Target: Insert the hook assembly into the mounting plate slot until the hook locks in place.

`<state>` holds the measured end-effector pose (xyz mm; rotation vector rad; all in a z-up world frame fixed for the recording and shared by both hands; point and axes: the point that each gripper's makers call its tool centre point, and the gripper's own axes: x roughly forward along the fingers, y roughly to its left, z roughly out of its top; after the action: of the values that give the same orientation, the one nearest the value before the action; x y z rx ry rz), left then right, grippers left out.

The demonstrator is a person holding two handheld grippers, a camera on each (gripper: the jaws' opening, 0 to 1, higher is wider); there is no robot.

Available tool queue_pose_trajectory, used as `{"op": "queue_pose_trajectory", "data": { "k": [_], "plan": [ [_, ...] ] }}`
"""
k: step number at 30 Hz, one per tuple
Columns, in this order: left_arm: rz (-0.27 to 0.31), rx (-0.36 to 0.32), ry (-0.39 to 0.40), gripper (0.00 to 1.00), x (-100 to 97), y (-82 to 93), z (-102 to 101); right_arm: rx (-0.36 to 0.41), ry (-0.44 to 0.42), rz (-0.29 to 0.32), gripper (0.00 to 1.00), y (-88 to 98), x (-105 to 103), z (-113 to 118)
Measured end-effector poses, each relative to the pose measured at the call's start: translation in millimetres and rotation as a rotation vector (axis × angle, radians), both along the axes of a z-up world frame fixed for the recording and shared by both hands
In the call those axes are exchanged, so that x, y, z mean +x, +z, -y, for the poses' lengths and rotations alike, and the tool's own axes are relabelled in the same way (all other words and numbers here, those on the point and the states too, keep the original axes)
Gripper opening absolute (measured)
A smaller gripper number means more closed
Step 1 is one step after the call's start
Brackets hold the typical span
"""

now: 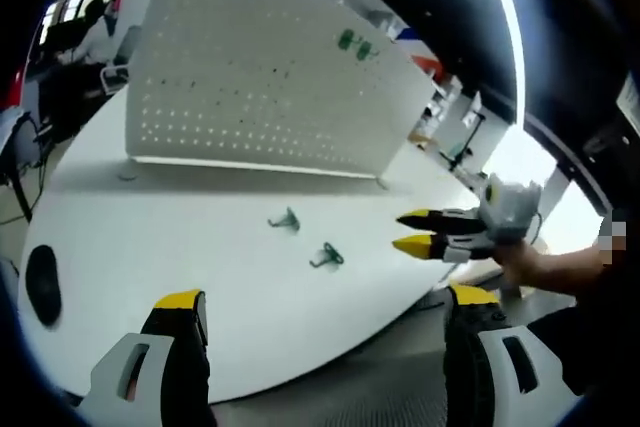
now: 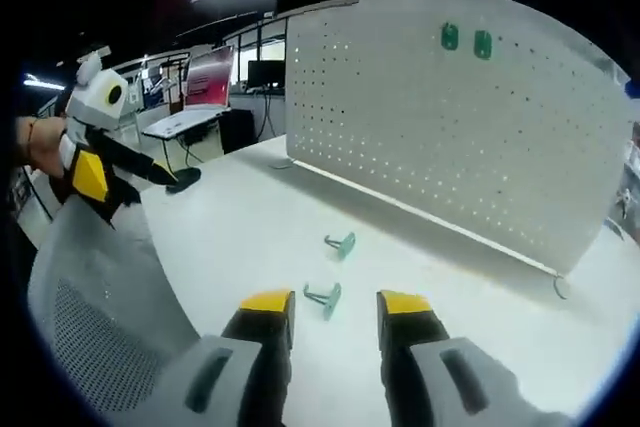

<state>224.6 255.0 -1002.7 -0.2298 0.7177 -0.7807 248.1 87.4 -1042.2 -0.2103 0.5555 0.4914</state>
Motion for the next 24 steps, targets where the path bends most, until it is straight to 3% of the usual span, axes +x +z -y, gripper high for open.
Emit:
{"op": "queue_pose_trajectory", "data": {
  "k": [6, 13, 18, 20, 24],
  "plan": [
    [-0.015, 0.004, 0.004, 1.00, 2.4, -3.6, 1.9, -0.032, 0.049, -0.050, 0.26, -29.1, 6.4, -16.4],
    [-0.028, 0.004, 0.021, 1.00, 6.8, -8.0, -0.8, -0.143, 0.070, -0.081, 0.20, -64.2, 17.9, -20.2],
    [-0.040, 0.009, 0.026, 1.00, 8.3, -11.6, -4.5, -0.170, 0.050, -0.103, 0.16, -77.4, 26.5, -16.3],
    [-0.043, 0.008, 0.030, 1.00, 9.6, -12.6, -6.0, -0.203, 0.045, -0.147, 0.15, -88.7, 26.5, -11.1],
    [-0.048, 0.003, 0.035, 1.00, 12.7, -12.2, -5.5, -0.195, 0.023, -0.139, 0.13, -89.7, 32.8, -8.8]
  ]
}}
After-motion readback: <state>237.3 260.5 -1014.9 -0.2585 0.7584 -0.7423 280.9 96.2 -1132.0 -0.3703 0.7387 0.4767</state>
